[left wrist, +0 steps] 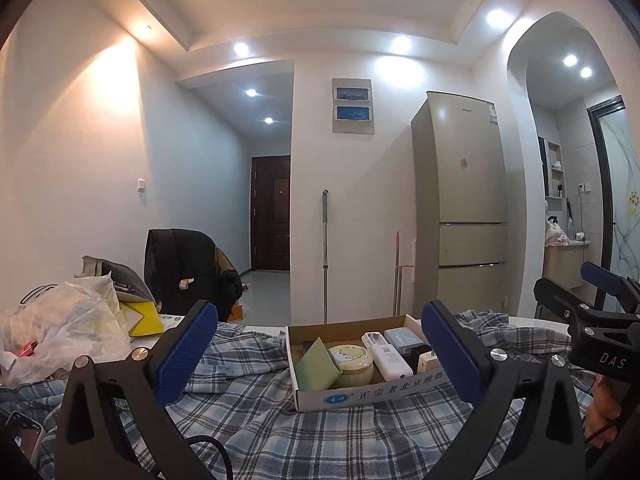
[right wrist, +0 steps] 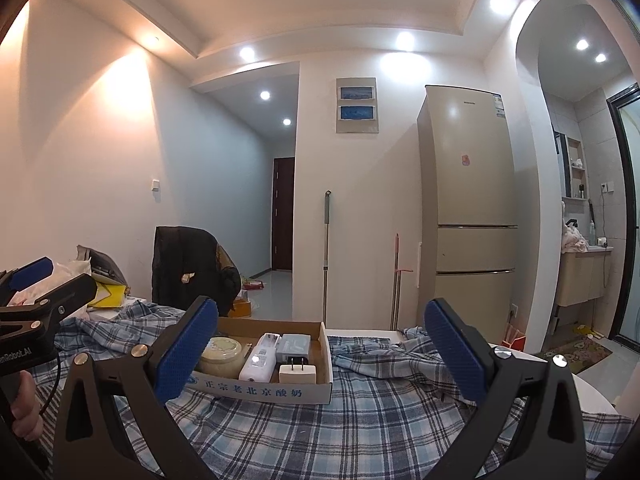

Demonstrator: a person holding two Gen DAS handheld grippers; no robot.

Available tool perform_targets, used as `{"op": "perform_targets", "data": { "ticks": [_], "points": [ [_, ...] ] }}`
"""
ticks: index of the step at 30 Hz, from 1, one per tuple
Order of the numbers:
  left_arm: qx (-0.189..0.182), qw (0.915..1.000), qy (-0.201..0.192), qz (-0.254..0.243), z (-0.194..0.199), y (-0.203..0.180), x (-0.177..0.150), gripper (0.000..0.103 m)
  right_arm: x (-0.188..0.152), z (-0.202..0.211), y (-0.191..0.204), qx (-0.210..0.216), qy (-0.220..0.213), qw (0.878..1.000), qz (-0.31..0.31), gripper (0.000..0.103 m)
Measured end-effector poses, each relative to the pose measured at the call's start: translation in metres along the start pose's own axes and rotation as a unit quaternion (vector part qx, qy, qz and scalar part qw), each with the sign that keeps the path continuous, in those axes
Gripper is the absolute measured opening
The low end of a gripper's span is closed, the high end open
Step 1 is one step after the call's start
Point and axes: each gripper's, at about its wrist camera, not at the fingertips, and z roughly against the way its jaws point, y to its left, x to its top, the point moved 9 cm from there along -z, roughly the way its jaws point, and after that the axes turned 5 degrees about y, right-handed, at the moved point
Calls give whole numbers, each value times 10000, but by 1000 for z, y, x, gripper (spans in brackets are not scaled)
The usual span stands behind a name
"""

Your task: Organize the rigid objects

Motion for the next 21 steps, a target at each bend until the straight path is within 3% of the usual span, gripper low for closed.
{"op": "perform_targets", "data": {
  "ticks": [21],
  "points": [
    [54, 9999, -74, -98, 1, -4, 2, 103, 2, 4, 4, 45, -68, 9999, 100, 103]
  ]
}}
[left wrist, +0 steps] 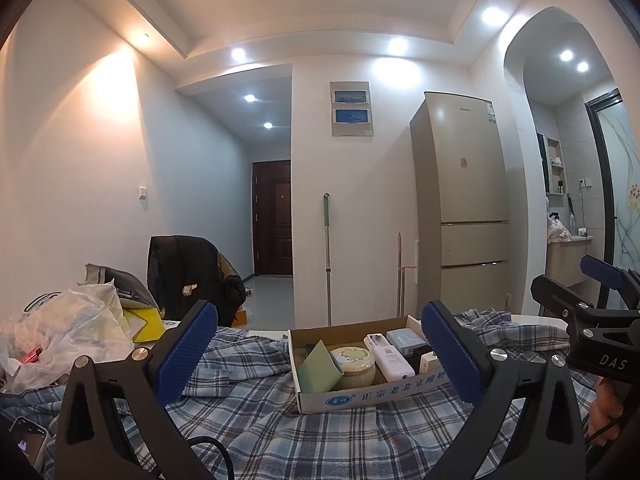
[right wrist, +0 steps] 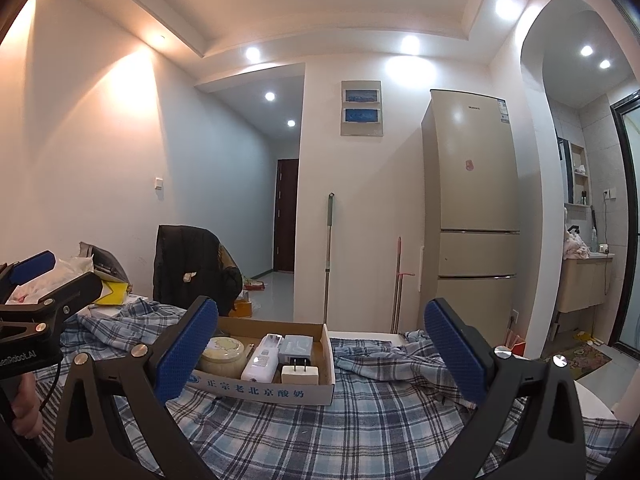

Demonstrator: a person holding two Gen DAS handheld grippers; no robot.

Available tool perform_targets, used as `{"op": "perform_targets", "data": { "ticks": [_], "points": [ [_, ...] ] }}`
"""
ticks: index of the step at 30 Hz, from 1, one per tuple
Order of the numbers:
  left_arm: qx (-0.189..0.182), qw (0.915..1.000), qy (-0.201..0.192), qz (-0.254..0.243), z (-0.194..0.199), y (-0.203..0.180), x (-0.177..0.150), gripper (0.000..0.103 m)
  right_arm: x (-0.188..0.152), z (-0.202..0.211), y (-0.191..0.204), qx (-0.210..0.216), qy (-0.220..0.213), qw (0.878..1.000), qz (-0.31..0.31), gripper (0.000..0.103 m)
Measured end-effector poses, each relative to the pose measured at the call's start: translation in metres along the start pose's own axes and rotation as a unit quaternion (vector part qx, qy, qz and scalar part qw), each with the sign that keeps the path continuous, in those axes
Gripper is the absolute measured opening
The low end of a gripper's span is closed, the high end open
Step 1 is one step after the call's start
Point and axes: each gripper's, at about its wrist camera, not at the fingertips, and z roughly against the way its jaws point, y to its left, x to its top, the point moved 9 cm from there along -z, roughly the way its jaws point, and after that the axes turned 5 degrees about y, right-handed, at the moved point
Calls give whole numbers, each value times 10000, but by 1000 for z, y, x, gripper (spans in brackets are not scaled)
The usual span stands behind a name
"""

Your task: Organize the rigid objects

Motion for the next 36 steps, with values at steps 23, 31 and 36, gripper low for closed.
{"op": "perform_targets", "data": {
  "ticks": [23, 31, 36],
  "points": [
    [-1, 10000, 70, 56, -2, 1, -5, 103, 0, 0, -3, -3, 36, 10000, -46, 103],
    [-6, 10000, 59, 43, -3, 1, -4, 103, 0, -1, -3, 2, 39, 10000, -11, 103],
    [11, 9999, 84, 72, -4, 3, -4, 103, -1, 0, -3, -1, 31, 10000, -8, 103]
  ]
}}
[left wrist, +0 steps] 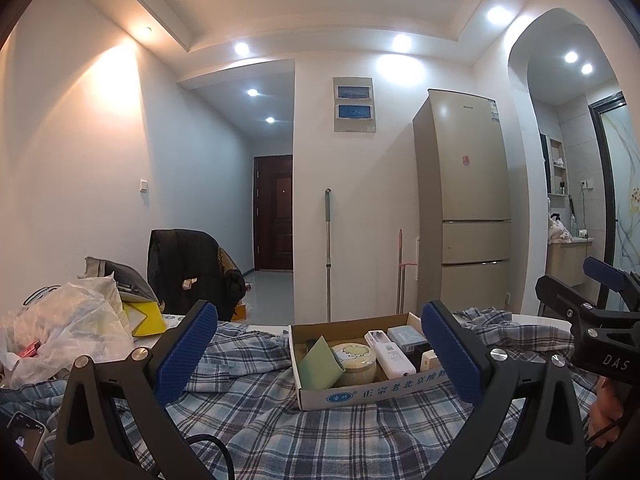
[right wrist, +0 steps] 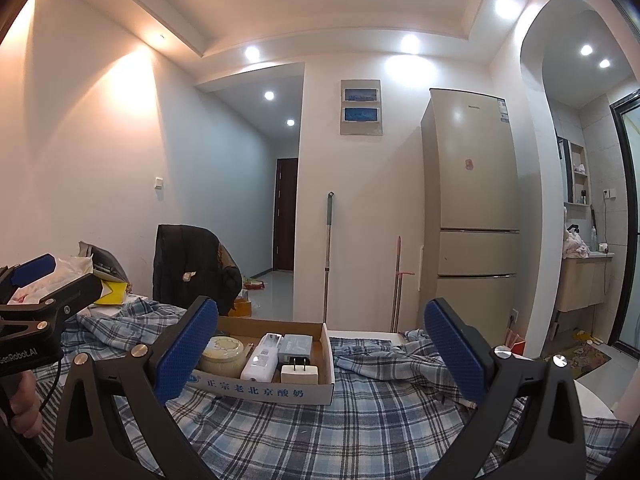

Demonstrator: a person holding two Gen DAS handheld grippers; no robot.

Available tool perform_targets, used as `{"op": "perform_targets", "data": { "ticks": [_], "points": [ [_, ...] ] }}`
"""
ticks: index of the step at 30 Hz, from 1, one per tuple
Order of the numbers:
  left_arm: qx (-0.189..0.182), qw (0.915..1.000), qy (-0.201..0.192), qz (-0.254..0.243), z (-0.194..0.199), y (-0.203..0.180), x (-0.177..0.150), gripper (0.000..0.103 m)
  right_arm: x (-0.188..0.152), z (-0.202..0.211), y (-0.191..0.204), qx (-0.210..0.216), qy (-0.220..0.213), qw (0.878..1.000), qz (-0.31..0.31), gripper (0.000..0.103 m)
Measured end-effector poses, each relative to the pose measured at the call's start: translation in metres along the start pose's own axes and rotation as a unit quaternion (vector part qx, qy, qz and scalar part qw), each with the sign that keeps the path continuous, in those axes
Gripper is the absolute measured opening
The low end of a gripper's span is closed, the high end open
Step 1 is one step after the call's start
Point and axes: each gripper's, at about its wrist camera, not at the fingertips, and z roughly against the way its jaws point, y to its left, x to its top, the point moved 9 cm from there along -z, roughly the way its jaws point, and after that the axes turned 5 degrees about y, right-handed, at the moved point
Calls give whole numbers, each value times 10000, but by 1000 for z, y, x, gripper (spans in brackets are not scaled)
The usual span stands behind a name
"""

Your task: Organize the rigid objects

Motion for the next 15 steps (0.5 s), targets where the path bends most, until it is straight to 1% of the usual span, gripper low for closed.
{"op": "perform_targets", "data": {
  "ticks": [8, 15],
  "points": [
    [4, 10000, 23, -13, 0, 0, 0, 103, 1, 2, -1, -11, -36, 10000, 33, 103],
    [8, 10000, 0, -24, -1, -1, 0, 103, 1, 0, -2, -16, 16, 10000, -1, 103]
  ]
}}
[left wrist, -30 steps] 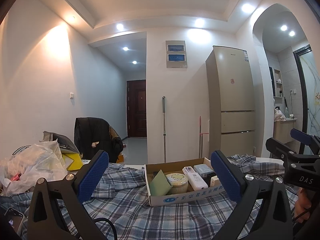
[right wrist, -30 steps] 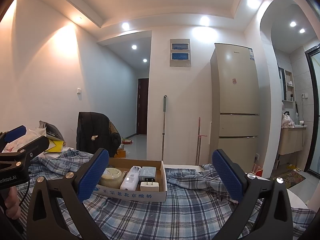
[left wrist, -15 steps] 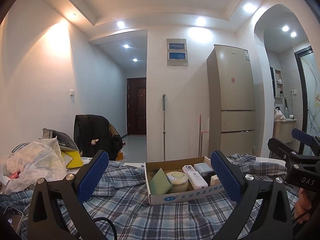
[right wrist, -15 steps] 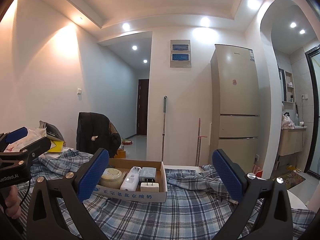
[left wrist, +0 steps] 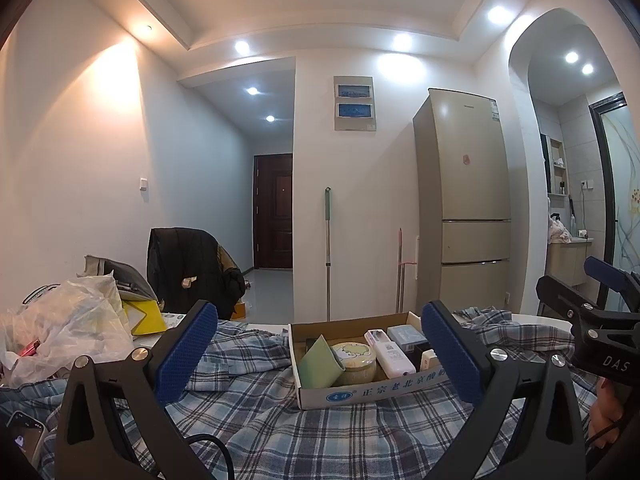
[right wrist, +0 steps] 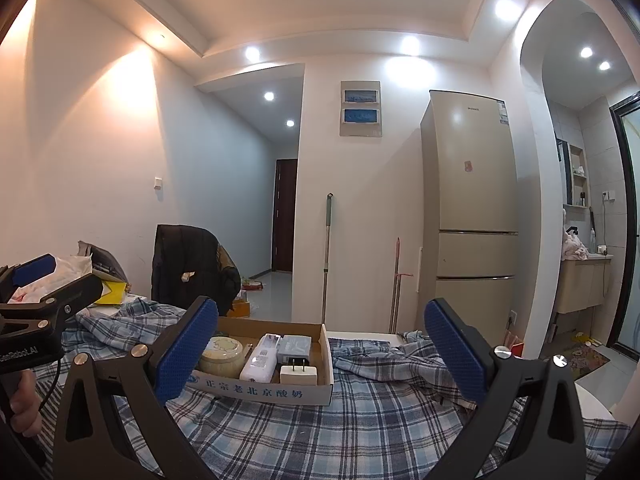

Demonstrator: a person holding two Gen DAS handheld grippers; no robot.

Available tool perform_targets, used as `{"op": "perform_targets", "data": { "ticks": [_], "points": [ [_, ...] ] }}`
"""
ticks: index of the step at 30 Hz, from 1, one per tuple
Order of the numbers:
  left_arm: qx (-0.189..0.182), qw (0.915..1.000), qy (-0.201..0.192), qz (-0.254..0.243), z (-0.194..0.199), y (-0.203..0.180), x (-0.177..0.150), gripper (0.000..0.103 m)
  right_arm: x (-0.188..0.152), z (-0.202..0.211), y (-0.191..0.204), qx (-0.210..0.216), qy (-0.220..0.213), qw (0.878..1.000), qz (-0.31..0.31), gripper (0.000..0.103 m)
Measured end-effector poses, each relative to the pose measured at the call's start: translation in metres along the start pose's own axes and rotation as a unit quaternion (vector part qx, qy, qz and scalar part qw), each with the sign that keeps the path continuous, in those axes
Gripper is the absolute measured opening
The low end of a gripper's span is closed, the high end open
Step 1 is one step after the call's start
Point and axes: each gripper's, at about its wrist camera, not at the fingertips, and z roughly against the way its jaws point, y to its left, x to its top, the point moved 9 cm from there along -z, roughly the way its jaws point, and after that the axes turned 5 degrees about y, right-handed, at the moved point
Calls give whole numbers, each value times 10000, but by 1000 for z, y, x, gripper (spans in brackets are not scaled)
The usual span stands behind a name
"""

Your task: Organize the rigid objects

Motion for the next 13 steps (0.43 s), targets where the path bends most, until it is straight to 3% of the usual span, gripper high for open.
{"op": "perform_targets", "data": {
  "ticks": [13],
  "points": [
    [4, 9999, 95, 46, -4, 1, -5, 103, 0, -2, -2, -8, 16, 10000, 4, 103]
  ]
}}
